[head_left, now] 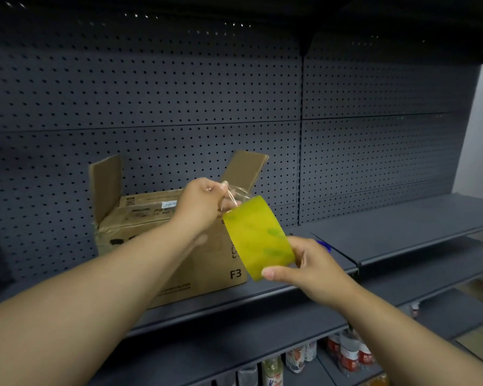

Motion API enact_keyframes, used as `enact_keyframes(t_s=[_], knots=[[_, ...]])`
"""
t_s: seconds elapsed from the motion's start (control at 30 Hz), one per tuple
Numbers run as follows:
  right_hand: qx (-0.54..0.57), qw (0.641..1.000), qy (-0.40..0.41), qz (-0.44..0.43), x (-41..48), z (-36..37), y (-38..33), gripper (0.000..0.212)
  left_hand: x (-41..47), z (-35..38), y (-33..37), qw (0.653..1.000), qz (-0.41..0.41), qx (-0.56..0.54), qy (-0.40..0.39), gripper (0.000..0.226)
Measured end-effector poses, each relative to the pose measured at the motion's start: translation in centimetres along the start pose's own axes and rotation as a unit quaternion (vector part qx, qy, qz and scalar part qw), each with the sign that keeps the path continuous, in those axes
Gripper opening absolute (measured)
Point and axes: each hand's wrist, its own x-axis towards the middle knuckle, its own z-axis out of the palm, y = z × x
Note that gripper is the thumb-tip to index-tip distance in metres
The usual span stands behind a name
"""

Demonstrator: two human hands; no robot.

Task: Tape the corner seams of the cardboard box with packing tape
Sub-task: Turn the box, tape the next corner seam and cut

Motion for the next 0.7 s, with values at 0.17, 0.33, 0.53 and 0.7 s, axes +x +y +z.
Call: enact_keyframes(t_s=[0.17,0.33,0.53,0.7], knots=[[0.021,1.000,0.013,0.010,-0.4,-1.0,1.8,0.045,0.2,0.7,1.1,0.998,0.011,-0.014,-0.055,0.031],[0.227,0.943,0.238,0.052,1.5,-2.1,2.7,0.038,0.9,1.4,1.7,0.989,0.042,-0.059,-0.126,0.020],[0.406,0.895,-0.053,0.177,2.4,-4.0,3.1,0.070,2.0,2.5,2.5,0.961,0.049,-0.145,-0.233,0.014],[0.457,0.877,-0.041,0.142,2.2,-5.0,3.4,0.070,3.1,2.5,1.7,0.972,0.062,-0.082,-0.212,0.011]])
